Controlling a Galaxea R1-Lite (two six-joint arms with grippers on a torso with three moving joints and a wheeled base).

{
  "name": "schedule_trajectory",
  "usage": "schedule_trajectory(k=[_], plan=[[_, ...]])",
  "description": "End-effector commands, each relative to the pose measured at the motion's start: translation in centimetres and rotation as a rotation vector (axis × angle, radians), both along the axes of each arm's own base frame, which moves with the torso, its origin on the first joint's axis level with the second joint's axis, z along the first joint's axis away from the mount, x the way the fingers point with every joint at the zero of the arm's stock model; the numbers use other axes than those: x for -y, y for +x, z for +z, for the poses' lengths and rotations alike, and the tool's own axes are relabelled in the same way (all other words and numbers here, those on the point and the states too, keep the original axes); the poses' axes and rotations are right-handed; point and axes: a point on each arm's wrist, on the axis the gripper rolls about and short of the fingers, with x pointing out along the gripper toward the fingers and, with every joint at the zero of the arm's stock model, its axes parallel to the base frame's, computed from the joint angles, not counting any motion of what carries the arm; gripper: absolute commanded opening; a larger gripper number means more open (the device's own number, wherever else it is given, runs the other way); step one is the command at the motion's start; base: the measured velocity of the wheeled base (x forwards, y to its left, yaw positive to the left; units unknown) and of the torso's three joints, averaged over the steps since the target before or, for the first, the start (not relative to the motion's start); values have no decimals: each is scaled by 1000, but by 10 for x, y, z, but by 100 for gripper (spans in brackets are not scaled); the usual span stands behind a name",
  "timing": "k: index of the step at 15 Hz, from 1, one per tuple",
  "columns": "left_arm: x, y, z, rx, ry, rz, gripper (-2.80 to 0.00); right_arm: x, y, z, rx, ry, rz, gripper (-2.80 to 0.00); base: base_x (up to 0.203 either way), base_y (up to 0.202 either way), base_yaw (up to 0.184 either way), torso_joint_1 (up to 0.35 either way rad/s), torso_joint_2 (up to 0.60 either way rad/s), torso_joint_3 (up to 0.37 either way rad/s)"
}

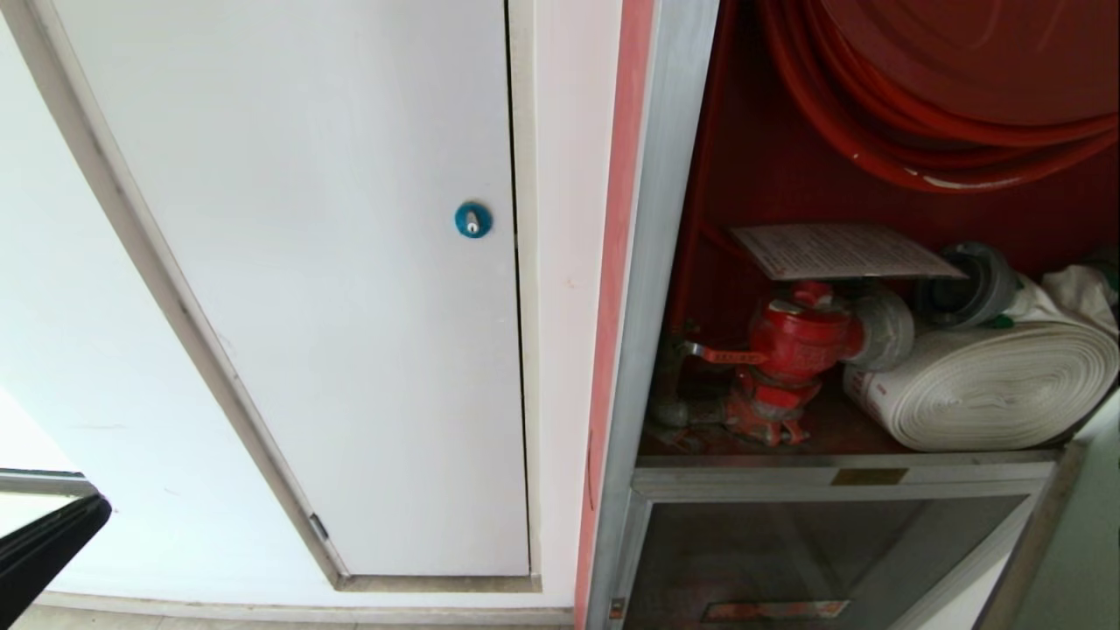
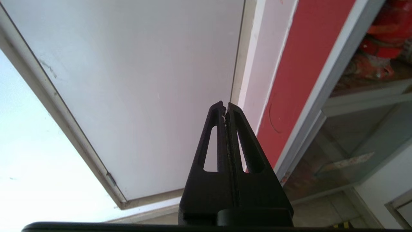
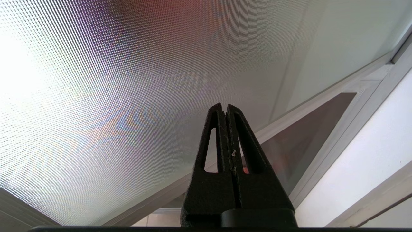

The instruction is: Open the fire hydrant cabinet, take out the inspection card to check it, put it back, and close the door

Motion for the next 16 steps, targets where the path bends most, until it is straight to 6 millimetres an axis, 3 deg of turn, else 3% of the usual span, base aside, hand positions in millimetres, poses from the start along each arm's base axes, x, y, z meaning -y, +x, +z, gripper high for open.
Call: schedule_trajectory(k=[1, 9, 13, 16], plan=[[3, -33, -8, 67, 6, -12, -280, 0, 0, 0, -1, 1, 0, -280, 0, 0, 0, 0, 0, 0], [2, -67, -51, 98, 2, 28, -280, 0, 0, 0, -1, 0, 0, -280, 0, 0, 0, 0, 0, 0], [-1, -68, -89, 114, 113, 139, -280, 0, 0, 0, -1, 1, 0, -280, 0, 0, 0, 0, 0, 0], [-2, -65, -99, 84, 168, 223, -280, 0, 0, 0, -1, 1, 0, -280, 0, 0, 0, 0, 0, 0]])
